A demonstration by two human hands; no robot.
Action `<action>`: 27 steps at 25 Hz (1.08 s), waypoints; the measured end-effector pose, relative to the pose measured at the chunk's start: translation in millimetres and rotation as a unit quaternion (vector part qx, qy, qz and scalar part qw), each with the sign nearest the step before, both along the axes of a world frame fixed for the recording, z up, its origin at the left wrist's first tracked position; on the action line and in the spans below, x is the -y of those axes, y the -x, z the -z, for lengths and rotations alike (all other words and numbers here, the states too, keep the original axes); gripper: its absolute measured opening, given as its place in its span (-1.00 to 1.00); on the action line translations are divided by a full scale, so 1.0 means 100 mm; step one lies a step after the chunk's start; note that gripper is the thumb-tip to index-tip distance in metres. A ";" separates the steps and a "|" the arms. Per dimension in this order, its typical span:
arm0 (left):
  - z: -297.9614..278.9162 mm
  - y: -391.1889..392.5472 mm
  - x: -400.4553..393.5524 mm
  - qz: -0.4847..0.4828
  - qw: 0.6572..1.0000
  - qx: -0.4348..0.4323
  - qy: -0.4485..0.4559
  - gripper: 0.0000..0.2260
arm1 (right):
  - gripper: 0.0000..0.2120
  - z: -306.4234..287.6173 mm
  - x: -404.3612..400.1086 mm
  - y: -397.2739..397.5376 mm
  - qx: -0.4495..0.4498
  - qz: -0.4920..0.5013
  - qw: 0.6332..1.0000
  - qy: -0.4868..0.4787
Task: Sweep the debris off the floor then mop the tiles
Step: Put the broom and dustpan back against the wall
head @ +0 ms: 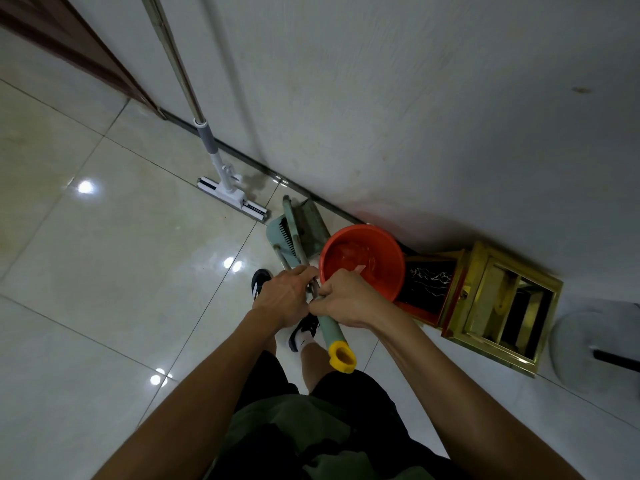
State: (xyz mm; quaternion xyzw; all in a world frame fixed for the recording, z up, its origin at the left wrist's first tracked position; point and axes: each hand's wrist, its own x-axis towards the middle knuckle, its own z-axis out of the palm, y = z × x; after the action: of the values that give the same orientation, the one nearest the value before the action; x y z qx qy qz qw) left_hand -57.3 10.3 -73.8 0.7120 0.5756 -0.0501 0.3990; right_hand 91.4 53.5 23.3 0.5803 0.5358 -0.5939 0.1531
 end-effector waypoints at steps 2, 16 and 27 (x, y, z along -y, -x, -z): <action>-0.04 -0.03 0.00 -0.002 1.000 0.002 0.001 -0.61 | -0.77 0.00 0.02 -0.02 -0.006 0.002 1.000 0.003; -0.13 0.04 -0.13 -0.003 0.999 -0.032 -0.017 -0.62 | -0.61 -0.06 0.01 -0.11 -0.043 0.054 0.996 -0.048; -0.30 0.25 -0.42 -0.234 0.972 -0.009 0.015 -0.60 | -0.70 0.02 -0.24 -0.22 0.010 0.108 0.991 -0.076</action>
State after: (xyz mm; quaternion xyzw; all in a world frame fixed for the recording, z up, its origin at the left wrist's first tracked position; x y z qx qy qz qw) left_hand -81.9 52.2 -43.6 0.5510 0.7288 0.0300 0.4053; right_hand 113.0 77.9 21.2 0.6505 0.5123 -0.5585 0.0488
